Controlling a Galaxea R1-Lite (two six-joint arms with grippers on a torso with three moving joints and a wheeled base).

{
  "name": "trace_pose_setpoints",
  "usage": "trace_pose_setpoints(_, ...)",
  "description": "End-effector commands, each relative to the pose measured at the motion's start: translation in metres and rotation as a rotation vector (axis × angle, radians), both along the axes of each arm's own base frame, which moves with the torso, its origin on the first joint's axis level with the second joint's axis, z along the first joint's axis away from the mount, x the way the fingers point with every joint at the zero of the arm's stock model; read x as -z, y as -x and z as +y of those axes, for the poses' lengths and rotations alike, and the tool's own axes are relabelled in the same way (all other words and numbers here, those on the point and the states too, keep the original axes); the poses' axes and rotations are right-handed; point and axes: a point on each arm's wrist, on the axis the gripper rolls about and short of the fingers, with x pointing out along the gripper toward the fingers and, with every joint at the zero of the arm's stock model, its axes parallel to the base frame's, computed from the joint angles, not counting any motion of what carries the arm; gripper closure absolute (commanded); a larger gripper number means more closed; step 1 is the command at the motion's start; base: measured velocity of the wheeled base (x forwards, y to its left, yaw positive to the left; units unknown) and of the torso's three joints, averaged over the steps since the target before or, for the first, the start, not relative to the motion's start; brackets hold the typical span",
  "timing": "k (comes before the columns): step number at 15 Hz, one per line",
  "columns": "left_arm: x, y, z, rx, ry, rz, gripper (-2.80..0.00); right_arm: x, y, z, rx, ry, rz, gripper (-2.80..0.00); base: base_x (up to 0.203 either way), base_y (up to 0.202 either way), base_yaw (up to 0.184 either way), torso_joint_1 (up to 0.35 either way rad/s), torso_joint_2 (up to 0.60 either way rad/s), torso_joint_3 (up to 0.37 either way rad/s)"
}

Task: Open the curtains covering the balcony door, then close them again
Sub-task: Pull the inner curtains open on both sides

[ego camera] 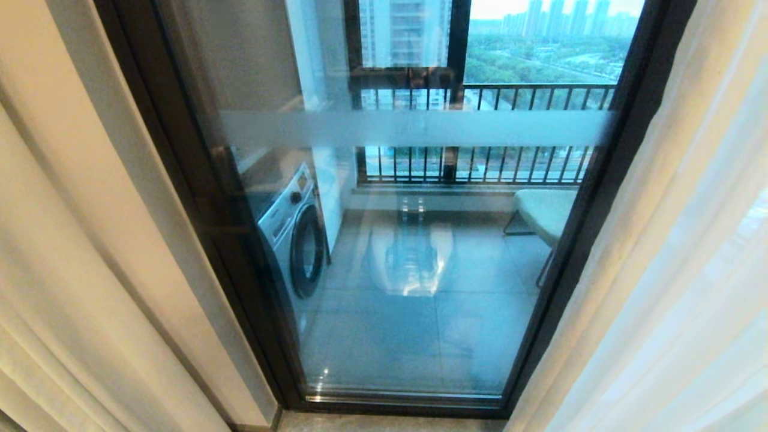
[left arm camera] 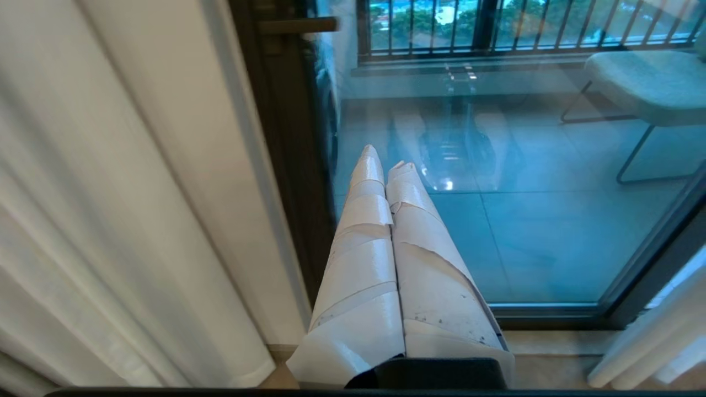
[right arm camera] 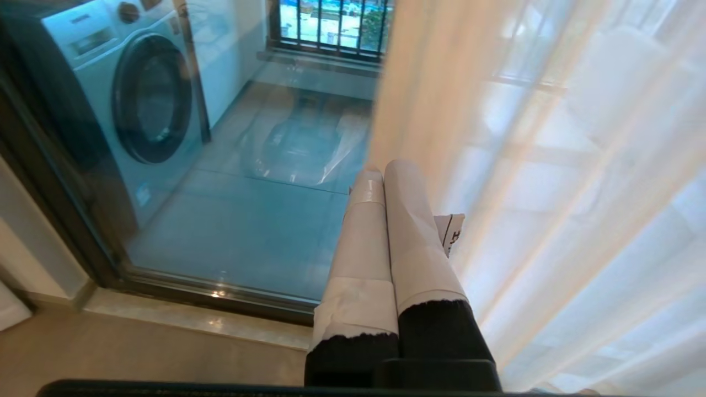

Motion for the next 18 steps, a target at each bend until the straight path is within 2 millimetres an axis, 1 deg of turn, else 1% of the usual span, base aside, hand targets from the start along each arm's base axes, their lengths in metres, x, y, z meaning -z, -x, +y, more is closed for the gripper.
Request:
trace_pose_setpoints(1,0.0001,0.0001,0.0000,0.001,-0.001,-0.001,0.00,0.0000,-0.0001,0.0000,-0.001,0.001,0.001,0.00,0.000,-0.191,0.002,-0.002,0.00,-0.005)
trace_pose_setpoints(11,0.0001,0.0001,0.0001,-0.003,0.013,-0.001,0.00,0.0000,-0.0001,0.0000,-0.002,0.001,0.001,0.00,0.000,-0.186,0.002,0.003,0.00,0.003)
trace_pose_setpoints(12,0.0001,0.0001,0.0001,-0.003,0.013,-0.001,0.00,0.0000,-0.0001,0.0000,-0.001,0.001,0.001,0.00,0.000,-0.094,0.003,-0.002,0.00,0.004)
trace_pose_setpoints(18,-0.0003,0.0002,0.0001,-0.003,0.012,-0.003,0.00,0.0000,-0.0001,0.0000,-0.001,0.001,0.001,0.00,0.000,0.000,0.000,0.000,0.00,0.000)
